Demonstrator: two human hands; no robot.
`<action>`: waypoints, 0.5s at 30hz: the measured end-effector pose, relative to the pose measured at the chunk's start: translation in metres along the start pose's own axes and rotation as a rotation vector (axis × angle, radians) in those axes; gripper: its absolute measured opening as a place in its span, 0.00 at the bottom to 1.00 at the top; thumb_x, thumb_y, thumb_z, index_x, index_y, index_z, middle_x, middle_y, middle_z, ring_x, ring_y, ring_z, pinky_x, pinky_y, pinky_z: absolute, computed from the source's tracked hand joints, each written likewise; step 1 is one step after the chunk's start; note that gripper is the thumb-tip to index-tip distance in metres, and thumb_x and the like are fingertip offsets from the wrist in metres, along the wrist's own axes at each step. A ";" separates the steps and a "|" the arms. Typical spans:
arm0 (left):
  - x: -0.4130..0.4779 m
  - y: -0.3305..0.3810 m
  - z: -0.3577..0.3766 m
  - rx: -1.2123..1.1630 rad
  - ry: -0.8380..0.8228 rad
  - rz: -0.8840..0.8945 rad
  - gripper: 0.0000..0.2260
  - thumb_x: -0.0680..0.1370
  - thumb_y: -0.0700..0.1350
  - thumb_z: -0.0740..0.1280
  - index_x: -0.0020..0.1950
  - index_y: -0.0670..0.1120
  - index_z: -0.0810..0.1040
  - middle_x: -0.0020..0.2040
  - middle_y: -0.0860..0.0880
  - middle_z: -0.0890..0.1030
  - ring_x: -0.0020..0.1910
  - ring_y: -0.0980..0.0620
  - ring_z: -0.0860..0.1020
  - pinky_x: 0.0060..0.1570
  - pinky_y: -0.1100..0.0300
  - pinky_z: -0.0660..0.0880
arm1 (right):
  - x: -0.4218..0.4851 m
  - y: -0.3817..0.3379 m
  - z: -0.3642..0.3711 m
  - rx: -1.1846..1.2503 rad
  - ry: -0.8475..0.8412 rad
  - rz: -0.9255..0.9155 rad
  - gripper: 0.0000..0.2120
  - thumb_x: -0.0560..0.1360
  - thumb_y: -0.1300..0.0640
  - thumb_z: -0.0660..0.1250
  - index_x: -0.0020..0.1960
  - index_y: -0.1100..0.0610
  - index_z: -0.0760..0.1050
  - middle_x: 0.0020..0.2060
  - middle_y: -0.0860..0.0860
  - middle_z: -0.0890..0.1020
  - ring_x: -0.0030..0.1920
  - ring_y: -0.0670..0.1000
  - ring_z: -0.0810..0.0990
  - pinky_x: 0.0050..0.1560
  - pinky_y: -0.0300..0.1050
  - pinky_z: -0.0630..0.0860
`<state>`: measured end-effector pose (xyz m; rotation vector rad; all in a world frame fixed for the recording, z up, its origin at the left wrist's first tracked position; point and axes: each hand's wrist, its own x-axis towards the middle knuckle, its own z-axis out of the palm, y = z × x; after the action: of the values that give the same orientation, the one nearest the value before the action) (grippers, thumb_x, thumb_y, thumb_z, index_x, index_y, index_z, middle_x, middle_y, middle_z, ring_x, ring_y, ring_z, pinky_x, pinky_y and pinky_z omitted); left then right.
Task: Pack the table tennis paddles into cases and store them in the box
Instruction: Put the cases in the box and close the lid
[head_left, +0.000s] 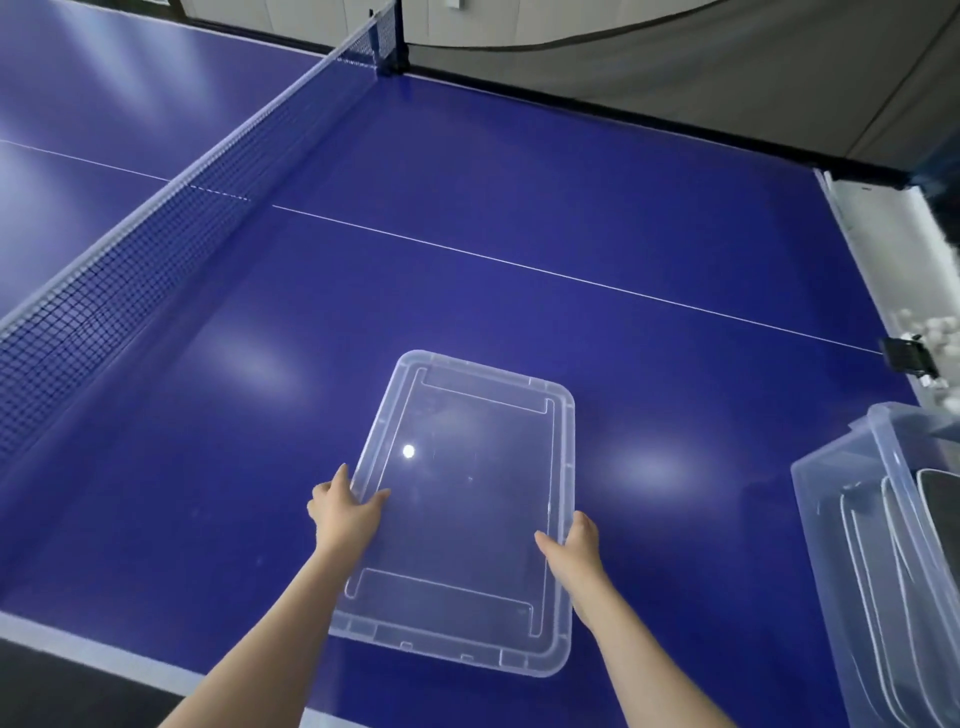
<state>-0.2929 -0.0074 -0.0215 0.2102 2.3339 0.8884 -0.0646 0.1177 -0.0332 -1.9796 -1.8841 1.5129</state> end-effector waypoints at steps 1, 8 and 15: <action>0.001 0.001 -0.001 -0.024 0.007 -0.025 0.29 0.76 0.47 0.69 0.75 0.44 0.64 0.69 0.40 0.68 0.70 0.40 0.62 0.63 0.45 0.68 | 0.000 0.000 -0.002 0.030 0.012 0.002 0.34 0.78 0.58 0.64 0.77 0.62 0.49 0.76 0.55 0.54 0.75 0.55 0.57 0.73 0.51 0.61; -0.010 0.032 -0.005 -0.170 0.034 0.060 0.17 0.79 0.45 0.65 0.67 0.42 0.73 0.61 0.40 0.75 0.56 0.39 0.76 0.53 0.48 0.74 | -0.006 -0.011 -0.035 0.238 0.215 -0.109 0.22 0.76 0.68 0.61 0.68 0.60 0.62 0.65 0.55 0.69 0.65 0.56 0.71 0.53 0.43 0.68; -0.039 0.095 0.013 -0.213 -0.024 0.222 0.12 0.79 0.45 0.62 0.61 0.43 0.73 0.47 0.46 0.77 0.44 0.45 0.75 0.43 0.54 0.70 | -0.015 -0.028 -0.106 0.326 0.403 -0.260 0.17 0.76 0.70 0.56 0.62 0.57 0.66 0.59 0.55 0.73 0.57 0.56 0.74 0.48 0.42 0.68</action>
<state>-0.2614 0.0583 0.0518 0.3937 2.2028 1.2275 -0.0168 0.1747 0.0491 -1.6650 -1.5441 1.1570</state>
